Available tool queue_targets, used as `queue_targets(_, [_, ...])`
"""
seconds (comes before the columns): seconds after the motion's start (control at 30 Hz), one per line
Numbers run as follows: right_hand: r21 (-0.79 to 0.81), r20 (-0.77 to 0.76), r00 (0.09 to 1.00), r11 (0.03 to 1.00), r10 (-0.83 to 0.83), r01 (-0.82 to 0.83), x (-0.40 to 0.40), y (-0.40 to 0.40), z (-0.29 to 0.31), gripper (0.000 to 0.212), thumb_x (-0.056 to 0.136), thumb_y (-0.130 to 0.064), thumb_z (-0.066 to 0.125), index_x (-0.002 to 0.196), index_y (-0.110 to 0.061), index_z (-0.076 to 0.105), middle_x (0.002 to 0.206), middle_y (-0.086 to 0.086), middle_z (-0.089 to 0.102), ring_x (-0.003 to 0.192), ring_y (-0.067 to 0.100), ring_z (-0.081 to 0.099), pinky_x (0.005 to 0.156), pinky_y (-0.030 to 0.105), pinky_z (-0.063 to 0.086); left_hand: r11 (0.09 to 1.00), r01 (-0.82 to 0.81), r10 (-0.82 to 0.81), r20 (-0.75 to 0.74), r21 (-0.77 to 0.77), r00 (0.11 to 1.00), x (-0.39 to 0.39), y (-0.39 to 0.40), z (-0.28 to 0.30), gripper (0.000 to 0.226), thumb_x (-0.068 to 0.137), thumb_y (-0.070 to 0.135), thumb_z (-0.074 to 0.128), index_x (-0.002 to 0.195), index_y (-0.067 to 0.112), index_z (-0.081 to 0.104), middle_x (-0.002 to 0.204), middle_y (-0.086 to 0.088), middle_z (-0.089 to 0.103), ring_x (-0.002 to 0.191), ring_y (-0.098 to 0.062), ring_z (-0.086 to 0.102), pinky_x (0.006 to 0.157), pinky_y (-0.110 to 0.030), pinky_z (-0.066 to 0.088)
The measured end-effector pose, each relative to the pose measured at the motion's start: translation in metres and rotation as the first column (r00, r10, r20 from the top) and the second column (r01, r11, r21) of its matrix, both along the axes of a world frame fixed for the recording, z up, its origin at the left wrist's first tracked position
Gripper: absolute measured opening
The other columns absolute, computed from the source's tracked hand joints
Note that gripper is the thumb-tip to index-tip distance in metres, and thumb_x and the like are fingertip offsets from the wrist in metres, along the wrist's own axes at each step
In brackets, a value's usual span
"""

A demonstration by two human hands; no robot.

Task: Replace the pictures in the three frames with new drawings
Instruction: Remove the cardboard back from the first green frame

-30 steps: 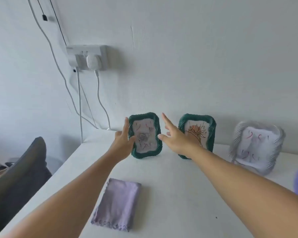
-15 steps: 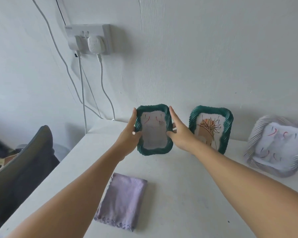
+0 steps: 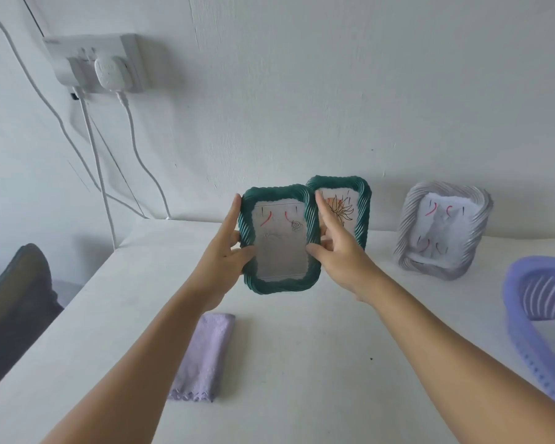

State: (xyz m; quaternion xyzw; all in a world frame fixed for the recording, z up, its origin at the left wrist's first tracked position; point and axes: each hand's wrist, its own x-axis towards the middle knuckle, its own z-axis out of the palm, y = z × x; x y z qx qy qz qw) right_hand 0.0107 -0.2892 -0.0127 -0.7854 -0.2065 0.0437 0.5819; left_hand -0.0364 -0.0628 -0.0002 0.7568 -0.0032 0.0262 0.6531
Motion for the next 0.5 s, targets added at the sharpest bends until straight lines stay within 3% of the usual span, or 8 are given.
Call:
queue_targets(0.03, [0.013,-0.001,1.000,1.000,-0.007,0.007,-0.005,-0.006,0.001,0.093,0.101,-0.005,0.056,0.147,-0.070,0.009,0.163,-0.016,0.029,0.134,0.026,0.050,0.117,0.048,0.038,1.000,0.008,-0.008,0.004,-0.017,1.000,-0.002,-0.006,0.000,0.087,0.102,0.000,0.051,0.147,0.068,0.020,0.126,-0.010,0.065,0.115,-0.036,0.065,0.096,-0.064,0.052])
queue_targets(0.1, [0.065,-0.046,0.998,0.997,-0.037,0.040,-0.013,-0.018,0.002,0.087,0.102,-0.011,0.056,0.148,-0.069,0.009,0.159,-0.015,0.035,0.127,0.021,0.054,0.115,0.042,0.041,0.997,0.036,-0.036,0.009,-0.062,0.999,-0.005,-0.016,-0.001,0.085,0.103,0.001,0.052,0.150,0.065,0.019,0.129,-0.009,0.065,0.116,-0.031,0.066,0.094,-0.059,0.056])
queue_targets(0.2, [0.112,-0.094,0.995,0.992,-0.043,0.054,-0.025,-0.036,0.002,0.078,0.104,-0.015,0.055,0.153,-0.060,0.014,0.153,-0.025,0.041,0.126,-0.008,0.051,0.105,0.017,0.043,0.991,0.085,-0.085,0.007,-0.107,0.996,-0.008,-0.031,0.002,0.084,0.104,0.000,0.051,0.152,0.061,0.019,0.131,-0.008,0.064,0.118,-0.027,0.066,0.090,-0.050,0.059])
queue_targets(0.23, [0.147,-0.106,0.994,0.988,-0.019,0.034,-0.030,-0.041,0.002,0.076,0.105,-0.013,0.053,0.155,-0.057,0.015,0.155,-0.027,0.039,0.129,-0.013,0.047,0.105,0.015,0.040,0.989,0.100,-0.100,0.006,-0.106,0.995,-0.009,-0.035,0.003,0.084,0.104,0.000,0.050,0.152,0.060,0.019,0.132,-0.008,0.064,0.118,-0.026,0.066,0.090,-0.049,0.059])
queue_targets(0.3, [0.206,-0.142,0.990,0.978,0.011,0.018,-0.036,-0.049,0.001,0.076,0.105,-0.008,0.049,0.154,-0.057,0.016,0.156,-0.029,0.036,0.139,-0.010,0.038,0.117,0.028,0.034,0.988,0.122,-0.123,-0.004,-0.090,0.992,-0.009,-0.043,0.005,0.084,0.104,0.000,0.050,0.151,0.062,0.019,0.131,-0.010,0.063,0.117,-0.026,0.067,0.091,-0.050,0.058])
queue_targets(0.37, [0.247,-0.179,0.984,0.968,0.008,0.037,-0.040,-0.056,0.000,0.077,0.105,-0.006,0.047,0.152,-0.061,0.020,0.155,-0.023,0.042,0.142,0.000,0.041,0.121,0.040,0.033,0.988,0.142,-0.143,-0.014,-0.057,0.990,-0.009,-0.051,0.007,0.084,0.104,0.001,0.050,0.150,0.065,0.019,0.129,-0.013,0.063,0.116,-0.028,0.067,0.095,-0.053,0.056])
queue_targets(0.5, [0.272,-0.189,0.982,0.960,-0.013,0.065,-0.050,-0.068,-0.003,0.078,0.105,-0.003,0.046,0.153,-0.058,0.020,0.145,-0.011,0.058,0.134,0.009,0.054,0.115,0.041,0.040,0.984,0.173,-0.173,-0.007,0.031,0.985,-0.010,-0.061,0.010,0.085,0.103,0.001,0.049,0.148,0.067,0.018,0.118,-0.013,0.065,0.115,-0.038,0.063,0.102,-0.060,0.050])
